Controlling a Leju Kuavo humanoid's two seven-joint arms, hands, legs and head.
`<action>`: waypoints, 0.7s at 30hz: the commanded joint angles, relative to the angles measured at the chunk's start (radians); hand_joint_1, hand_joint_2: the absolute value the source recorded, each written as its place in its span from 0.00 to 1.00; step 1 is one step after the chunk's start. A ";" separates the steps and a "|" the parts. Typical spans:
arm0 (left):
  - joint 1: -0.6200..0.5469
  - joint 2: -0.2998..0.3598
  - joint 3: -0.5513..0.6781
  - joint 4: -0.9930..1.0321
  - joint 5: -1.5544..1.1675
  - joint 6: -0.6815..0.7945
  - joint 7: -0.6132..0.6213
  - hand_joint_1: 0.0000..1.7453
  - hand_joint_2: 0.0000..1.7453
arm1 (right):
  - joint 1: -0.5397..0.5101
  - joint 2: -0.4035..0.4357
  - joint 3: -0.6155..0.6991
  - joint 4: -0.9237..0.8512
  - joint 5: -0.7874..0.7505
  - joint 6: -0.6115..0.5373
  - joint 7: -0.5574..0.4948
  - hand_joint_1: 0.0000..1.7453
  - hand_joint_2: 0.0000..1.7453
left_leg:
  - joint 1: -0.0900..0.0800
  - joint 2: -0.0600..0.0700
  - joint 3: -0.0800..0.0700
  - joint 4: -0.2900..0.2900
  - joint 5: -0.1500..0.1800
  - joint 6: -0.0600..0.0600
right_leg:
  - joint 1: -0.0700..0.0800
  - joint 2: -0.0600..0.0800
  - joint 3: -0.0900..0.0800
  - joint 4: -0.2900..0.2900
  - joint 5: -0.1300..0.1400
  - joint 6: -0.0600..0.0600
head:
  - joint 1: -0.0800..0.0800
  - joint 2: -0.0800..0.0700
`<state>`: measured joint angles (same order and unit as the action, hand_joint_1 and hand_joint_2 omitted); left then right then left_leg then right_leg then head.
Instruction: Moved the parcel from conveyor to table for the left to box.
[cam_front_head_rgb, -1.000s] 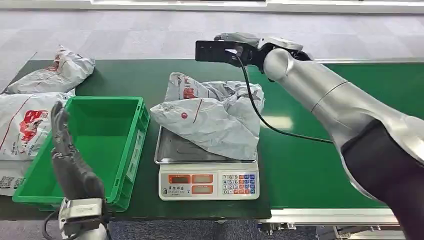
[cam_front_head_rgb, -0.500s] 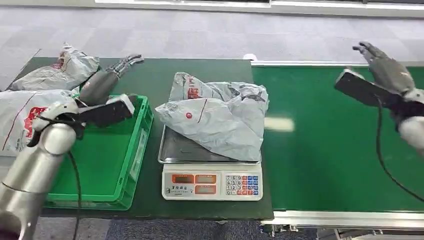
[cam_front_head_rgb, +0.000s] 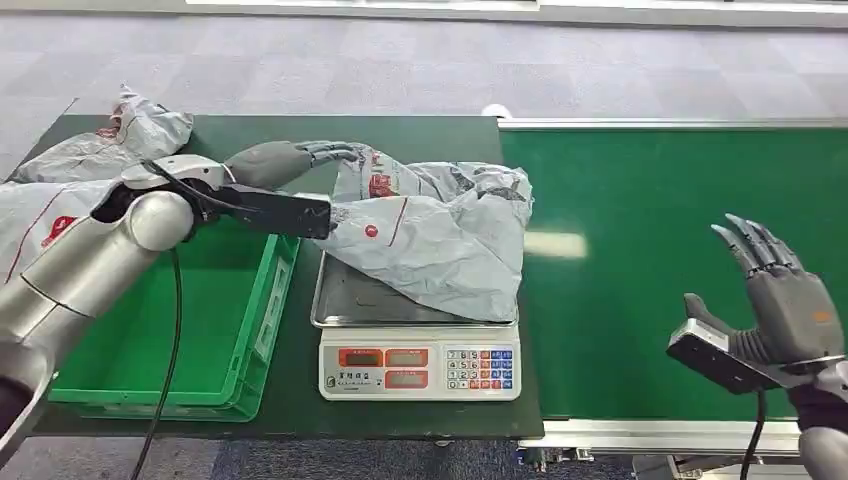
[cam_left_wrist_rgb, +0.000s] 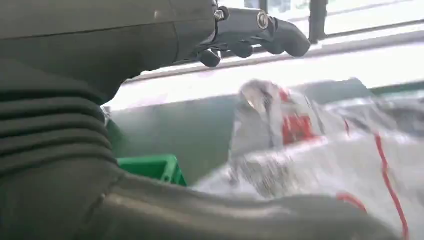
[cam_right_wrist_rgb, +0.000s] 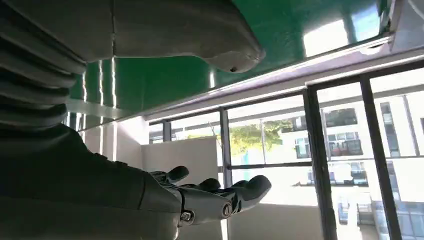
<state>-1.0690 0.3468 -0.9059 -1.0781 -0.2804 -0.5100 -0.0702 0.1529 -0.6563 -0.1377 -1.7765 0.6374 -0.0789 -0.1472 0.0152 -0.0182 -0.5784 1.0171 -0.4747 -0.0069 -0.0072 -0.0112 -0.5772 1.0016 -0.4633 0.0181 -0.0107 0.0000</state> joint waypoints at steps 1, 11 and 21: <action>0.029 -0.138 -0.251 0.230 0.039 0.058 -0.078 0.00 1.00 | 0.062 0.264 -0.025 -0.013 0.065 -0.040 -0.013 0.00 1.00 | 0.000 -0.001 0.006 -0.006 0.002 0.000 | 0.001 -0.002 0.007 -0.006 0.001 -0.001 | 0.000 0.000; 0.172 -0.398 -0.239 0.484 -0.032 0.227 -0.180 0.00 1.00 | -0.077 0.358 0.110 0.138 0.119 -0.058 -0.005 0.00 1.00 | -0.002 0.004 0.005 -0.004 0.001 0.001 | -0.002 0.003 0.006 -0.005 0.002 0.000 | 0.000 0.000; 0.187 -0.470 -0.201 0.542 -0.092 0.360 -0.198 1.00 1.00 | -0.175 0.388 0.178 0.209 0.135 -0.060 0.009 0.00 1.00 | -0.004 0.009 0.004 -0.004 0.001 0.000 | -0.003 0.009 0.003 -0.004 0.003 -0.001 | 0.000 0.000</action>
<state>-0.8846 -0.0473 -1.0964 -0.6748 -0.3349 -0.2120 -0.2636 0.0808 -0.3601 -0.0415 -1.7021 0.7664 -0.1358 -0.1430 0.0108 -0.0144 -0.5784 1.0171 -0.4748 -0.0066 -0.0113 -0.0075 -0.5767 1.0016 -0.4630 0.0185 -0.0107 0.0000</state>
